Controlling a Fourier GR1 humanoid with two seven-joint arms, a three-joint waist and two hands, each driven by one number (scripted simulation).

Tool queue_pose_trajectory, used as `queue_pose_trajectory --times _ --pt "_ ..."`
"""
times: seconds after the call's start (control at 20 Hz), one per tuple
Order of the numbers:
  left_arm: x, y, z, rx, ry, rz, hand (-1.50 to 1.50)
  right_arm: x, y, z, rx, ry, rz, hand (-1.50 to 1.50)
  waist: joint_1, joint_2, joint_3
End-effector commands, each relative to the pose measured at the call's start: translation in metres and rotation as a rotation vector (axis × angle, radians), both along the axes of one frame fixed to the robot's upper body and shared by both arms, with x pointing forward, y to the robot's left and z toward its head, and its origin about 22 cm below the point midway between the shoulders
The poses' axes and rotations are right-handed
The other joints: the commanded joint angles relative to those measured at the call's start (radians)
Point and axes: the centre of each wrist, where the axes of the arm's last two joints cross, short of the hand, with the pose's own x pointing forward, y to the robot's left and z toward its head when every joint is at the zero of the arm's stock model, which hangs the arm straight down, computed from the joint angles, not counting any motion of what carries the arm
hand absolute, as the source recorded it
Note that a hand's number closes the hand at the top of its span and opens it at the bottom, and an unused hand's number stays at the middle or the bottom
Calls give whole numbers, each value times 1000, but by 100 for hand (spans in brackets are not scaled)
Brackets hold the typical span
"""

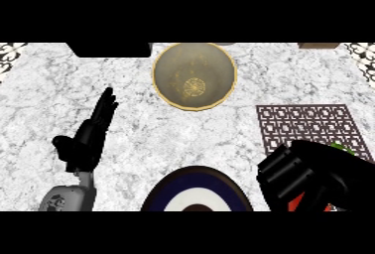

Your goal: Pick the tomato from the placemat and place it in the bowl

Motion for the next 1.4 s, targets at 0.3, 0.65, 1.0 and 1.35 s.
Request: queue_pose_trajectory --times 0.3,0.65,1.0,1.35 --pt "4 -4 15 -1 -7 -12 0 10 35 96 7 -17 -146 150 12 1 0" --pt "2 -17 2 -13 0 -9 0 26 79 109 -31 16 -222 150 10 2 0" --pt "19 -10 10 -2 2 -33 0 71 99 106 -169 -225 -371 150 21 10 0" --pt "-4 -3 8 -11 -14 -45 0 122 131 66 -213 -308 -485 150 37 9 1"
